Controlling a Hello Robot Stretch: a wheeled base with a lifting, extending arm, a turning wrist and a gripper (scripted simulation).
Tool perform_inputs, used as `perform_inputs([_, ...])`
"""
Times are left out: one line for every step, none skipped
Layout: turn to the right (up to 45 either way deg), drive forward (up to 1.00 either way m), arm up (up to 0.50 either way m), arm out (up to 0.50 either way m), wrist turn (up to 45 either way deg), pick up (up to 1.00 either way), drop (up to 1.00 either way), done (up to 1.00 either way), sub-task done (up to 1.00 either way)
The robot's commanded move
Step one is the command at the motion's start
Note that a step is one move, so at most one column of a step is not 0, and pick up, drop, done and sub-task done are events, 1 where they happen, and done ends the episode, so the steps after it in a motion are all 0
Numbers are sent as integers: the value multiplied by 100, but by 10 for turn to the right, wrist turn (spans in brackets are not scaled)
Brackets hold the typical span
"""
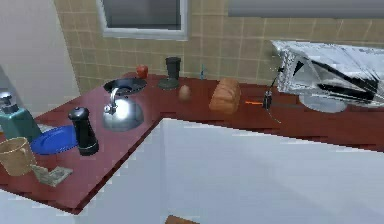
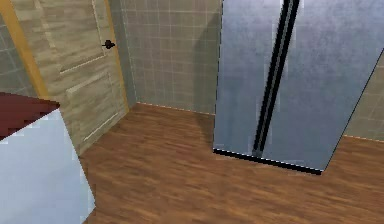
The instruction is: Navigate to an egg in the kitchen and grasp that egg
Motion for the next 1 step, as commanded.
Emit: perform_inputs([120, 0, 0, 0, 0, 0, 0, 0, 0])
